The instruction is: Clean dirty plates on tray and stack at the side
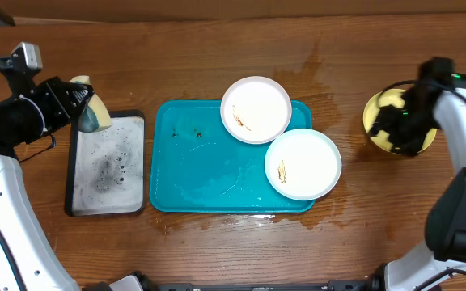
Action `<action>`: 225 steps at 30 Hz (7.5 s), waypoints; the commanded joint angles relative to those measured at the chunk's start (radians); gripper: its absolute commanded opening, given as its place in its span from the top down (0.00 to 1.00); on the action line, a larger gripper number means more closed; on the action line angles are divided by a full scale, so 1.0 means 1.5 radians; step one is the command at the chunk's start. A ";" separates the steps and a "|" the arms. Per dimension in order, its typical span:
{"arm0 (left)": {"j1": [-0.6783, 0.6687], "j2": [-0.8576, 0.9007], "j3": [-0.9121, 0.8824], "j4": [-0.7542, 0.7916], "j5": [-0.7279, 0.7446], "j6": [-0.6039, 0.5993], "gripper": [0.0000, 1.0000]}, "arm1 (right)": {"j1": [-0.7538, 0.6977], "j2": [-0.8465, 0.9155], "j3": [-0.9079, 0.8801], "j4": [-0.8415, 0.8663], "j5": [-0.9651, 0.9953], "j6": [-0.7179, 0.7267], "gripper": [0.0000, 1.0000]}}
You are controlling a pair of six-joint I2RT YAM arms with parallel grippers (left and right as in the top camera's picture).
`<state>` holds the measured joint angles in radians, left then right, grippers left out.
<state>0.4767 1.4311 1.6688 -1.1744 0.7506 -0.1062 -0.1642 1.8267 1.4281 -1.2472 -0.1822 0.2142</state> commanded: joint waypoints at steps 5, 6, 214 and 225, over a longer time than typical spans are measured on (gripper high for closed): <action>-0.012 0.002 0.014 -0.001 -0.040 -0.004 0.96 | 0.093 0.001 -0.017 -0.013 0.056 -0.003 0.42; -0.012 0.002 0.014 -0.002 -0.040 -0.004 0.96 | 0.102 0.001 -0.022 -0.012 0.056 -0.003 0.42; -0.542 0.215 -0.475 0.434 -0.316 0.243 0.96 | 0.562 -0.019 -0.281 0.523 0.061 0.418 0.96; -0.541 0.191 -0.378 0.322 -0.364 0.212 0.47 | 0.562 -0.019 -0.281 0.522 0.061 0.416 0.96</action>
<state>-0.3340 1.7481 1.0039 -0.6258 0.2119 0.2317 0.6777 1.8111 1.0180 -0.4686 -0.0937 0.8371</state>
